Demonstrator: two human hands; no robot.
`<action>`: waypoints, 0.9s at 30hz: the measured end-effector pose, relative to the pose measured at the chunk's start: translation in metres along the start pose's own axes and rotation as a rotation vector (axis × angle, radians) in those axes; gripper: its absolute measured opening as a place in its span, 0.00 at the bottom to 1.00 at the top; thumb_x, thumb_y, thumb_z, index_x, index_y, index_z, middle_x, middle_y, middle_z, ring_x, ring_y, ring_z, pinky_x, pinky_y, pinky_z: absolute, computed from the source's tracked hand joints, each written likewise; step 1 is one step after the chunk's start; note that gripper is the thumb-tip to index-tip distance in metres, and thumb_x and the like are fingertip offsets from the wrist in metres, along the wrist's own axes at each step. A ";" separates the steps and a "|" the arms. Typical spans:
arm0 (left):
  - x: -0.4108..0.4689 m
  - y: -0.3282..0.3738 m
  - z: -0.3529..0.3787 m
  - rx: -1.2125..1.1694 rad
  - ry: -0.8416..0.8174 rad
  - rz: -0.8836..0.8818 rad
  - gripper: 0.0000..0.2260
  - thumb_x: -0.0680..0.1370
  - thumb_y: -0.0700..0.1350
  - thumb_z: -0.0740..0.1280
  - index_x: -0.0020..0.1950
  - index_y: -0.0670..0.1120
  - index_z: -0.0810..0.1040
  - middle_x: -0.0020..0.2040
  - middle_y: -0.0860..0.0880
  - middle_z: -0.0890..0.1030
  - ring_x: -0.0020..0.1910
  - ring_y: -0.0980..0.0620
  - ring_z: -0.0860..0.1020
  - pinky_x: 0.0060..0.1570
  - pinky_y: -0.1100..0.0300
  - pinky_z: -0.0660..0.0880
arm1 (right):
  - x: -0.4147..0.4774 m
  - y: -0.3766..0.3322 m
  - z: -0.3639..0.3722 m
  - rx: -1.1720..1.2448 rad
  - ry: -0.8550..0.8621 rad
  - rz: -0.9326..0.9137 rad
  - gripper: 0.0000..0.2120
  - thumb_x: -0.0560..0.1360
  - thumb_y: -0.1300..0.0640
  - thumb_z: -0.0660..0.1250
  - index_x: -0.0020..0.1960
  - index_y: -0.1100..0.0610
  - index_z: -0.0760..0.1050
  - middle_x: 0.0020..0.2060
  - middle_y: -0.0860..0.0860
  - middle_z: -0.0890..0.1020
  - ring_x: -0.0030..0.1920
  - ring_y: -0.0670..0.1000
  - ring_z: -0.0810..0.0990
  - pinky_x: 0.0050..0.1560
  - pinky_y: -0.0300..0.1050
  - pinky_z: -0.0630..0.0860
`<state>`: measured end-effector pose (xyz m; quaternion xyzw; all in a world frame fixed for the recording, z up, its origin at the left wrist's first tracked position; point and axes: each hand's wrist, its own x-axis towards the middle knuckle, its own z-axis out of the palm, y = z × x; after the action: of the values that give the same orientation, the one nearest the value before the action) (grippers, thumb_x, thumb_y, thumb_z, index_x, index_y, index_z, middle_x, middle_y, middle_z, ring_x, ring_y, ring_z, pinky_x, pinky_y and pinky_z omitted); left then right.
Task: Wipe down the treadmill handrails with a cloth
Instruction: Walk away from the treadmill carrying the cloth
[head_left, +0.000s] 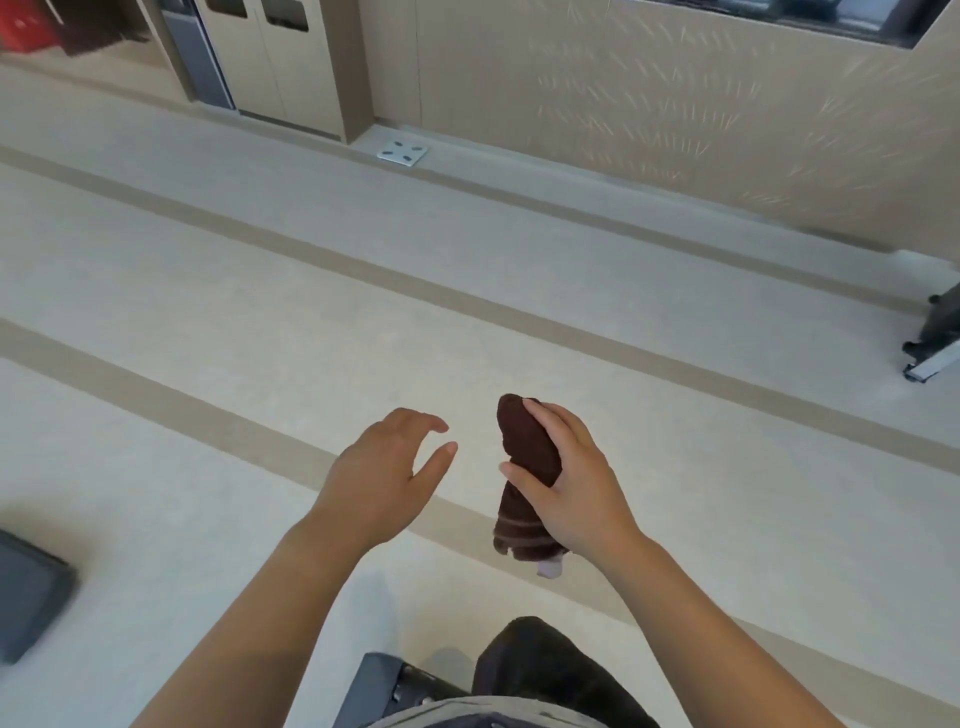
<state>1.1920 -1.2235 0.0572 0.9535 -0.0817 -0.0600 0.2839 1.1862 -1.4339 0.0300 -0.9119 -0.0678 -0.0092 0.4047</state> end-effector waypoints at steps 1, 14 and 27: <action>0.017 -0.004 -0.005 0.000 0.004 -0.007 0.15 0.78 0.57 0.57 0.62 0.55 0.72 0.62 0.57 0.73 0.50 0.55 0.74 0.52 0.55 0.73 | 0.018 0.003 0.002 0.014 0.010 0.001 0.29 0.73 0.47 0.68 0.71 0.44 0.62 0.68 0.41 0.66 0.61 0.44 0.70 0.57 0.34 0.67; 0.422 -0.125 0.067 0.021 0.189 0.005 0.17 0.78 0.58 0.56 0.63 0.53 0.72 0.62 0.54 0.75 0.57 0.53 0.74 0.53 0.53 0.74 | 0.405 0.164 0.105 0.104 0.021 -0.101 0.29 0.72 0.47 0.69 0.70 0.42 0.62 0.65 0.38 0.67 0.60 0.38 0.68 0.56 0.31 0.64; 0.730 -0.283 -0.039 0.015 0.265 -0.279 0.17 0.79 0.57 0.55 0.64 0.53 0.72 0.63 0.55 0.74 0.56 0.53 0.75 0.55 0.53 0.73 | 0.811 0.129 0.199 0.173 -0.208 -0.273 0.28 0.72 0.46 0.69 0.70 0.43 0.63 0.65 0.38 0.68 0.61 0.35 0.67 0.55 0.22 0.62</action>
<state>1.9474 -1.1074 -0.1161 0.9572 0.0890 0.0280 0.2741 1.9986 -1.2778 -0.1406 -0.8521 -0.2330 0.0360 0.4673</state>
